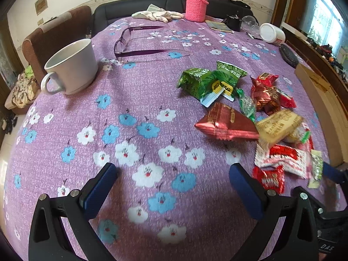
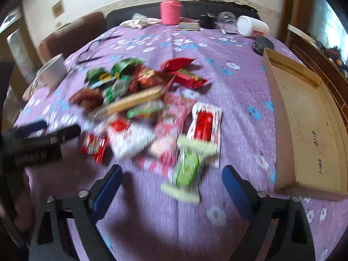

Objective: Organize snacks
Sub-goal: 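Grasp the brown chocolate wrapper with the left gripper while the right gripper grasps the green-wrapped candy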

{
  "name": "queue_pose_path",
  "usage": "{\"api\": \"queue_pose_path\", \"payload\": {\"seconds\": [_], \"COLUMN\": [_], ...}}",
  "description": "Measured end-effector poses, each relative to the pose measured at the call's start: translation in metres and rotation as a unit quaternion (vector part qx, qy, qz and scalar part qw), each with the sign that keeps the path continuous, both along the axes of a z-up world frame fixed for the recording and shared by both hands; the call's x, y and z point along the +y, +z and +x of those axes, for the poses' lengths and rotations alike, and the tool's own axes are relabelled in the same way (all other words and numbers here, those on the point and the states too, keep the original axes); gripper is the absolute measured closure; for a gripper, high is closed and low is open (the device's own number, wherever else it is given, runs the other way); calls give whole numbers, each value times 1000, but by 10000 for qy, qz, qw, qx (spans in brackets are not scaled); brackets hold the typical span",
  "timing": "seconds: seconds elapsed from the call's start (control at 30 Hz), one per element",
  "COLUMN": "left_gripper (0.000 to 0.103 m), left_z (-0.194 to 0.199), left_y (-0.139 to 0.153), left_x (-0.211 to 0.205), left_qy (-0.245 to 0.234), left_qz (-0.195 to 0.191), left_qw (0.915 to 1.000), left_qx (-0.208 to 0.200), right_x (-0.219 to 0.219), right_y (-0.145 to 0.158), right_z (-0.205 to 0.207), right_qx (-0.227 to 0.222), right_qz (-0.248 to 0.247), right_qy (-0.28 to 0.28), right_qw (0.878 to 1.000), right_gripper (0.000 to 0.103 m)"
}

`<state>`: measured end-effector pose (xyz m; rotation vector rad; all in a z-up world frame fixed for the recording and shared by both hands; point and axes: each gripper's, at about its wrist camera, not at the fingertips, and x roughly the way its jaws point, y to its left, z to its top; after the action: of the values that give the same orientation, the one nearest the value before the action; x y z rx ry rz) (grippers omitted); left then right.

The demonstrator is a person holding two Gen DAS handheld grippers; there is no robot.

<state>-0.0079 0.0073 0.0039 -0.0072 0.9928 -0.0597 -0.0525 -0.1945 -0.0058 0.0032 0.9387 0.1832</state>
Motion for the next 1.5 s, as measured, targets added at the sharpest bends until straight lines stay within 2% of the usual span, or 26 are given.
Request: {"api": "queue_pose_path", "payload": {"seconds": [0.07,0.2,0.27,0.37,0.43,0.5,0.57,0.67,0.83,0.9,0.97,1.03,1.1,1.43,1.5], "left_gripper": [0,1,11,26,26,26,26,26,26,27,41,61,71,71,71], "left_z": [-5,-11,-13,-13,-8,2,10,23,42,44,45,47,45,37,34], "left_y": [2,11,17,24,28,32,35,39,26,22,19,11,10,9,9], "left_x": [4,11,12,11,9,11,10,-2,-25,-28,-30,-30,-29,-26,-27], "left_qy": [-64,-189,-275,-374,-389,-318,-267,-253,-418,-422,-410,-385,-360,-457,-478], "left_qz": [-85,-294,-363,-408,-506,-832,-982,-743,-356,-353,-255,-121,-33,-23,-4], "left_qw": [9999,9994,9989,9983,9979,9960,9947,9969,9982,9982,9986,9989,9993,9990,9989], "left_qx": [13,-29,-90,-155,-116,45,119,63,238,220,217,257,133,4,-25], "right_x": [-5,-11,-14,-22,-25,-27,-29,-32,-35,-36,-36,-36,-36,-42,-42], "right_y": [2,2,2,2,2,2,2,3,4,4,4,3,4,3,3], "right_z": [-9,-19,-19,-20,-18,-18,-18,-18,-19,-20,-21,-20,-21,-18,-17], "right_qx": [-45,-187,-177,-149,-125,-125,-120,-127,-143,-154,-162,-149,-153,-146,-116], "right_qz": [243,504,676,962,1073,1152,1208,1252,1283,1276,1258,1255,1248,1263,1229], "right_qy": [166,297,296,271,263,237,222,160,104,110,100,77,65,-174,-224], "right_qw": [9996,9981,9971,9949,9938,9930,9924,9919,9916,9916,9919,9920,9920,9917,9921], "right_gripper": [31,40,43,45,45,45,45,45,45,45,47,48,49,49,53]}}
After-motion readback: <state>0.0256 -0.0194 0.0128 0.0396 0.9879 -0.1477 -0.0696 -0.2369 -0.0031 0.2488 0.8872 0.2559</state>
